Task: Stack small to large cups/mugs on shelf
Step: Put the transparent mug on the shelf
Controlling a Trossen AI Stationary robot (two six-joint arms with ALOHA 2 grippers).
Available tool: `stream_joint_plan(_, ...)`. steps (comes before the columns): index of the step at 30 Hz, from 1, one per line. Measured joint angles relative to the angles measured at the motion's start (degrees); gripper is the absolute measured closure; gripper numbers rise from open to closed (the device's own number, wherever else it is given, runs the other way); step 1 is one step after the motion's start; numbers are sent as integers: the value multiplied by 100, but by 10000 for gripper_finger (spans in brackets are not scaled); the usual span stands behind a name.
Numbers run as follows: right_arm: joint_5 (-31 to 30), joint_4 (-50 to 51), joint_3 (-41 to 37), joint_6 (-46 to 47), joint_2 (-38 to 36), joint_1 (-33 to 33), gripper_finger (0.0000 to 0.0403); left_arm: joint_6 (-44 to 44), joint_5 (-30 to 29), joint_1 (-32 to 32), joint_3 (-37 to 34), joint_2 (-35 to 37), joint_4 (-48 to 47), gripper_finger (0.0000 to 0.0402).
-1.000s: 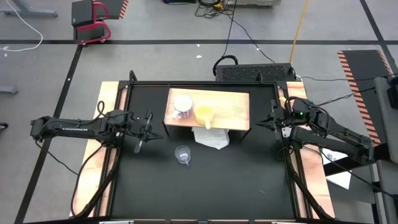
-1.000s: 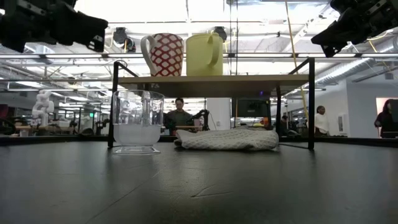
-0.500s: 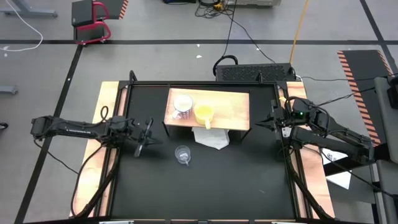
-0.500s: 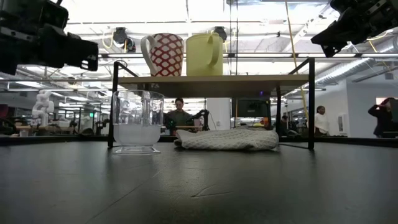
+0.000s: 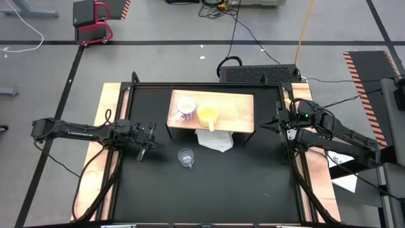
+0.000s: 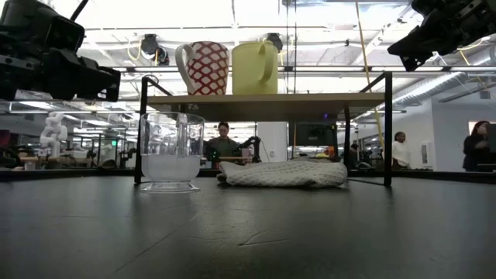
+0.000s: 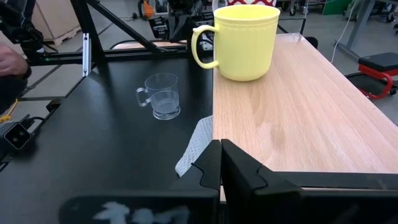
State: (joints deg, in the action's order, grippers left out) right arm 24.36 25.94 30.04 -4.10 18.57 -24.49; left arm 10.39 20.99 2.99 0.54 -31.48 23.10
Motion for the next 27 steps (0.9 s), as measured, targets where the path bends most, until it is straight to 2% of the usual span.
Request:
stream_joint_plan(16, 0, -1, 0, -2, 0, 2, 403, 3, 15, 1, 4, 2, 135, 400)
stream_joint_plan(27, 0, -1, 0, -2, 0, 0, 403, -5, 9, 2, 4, -1, 112, 383)
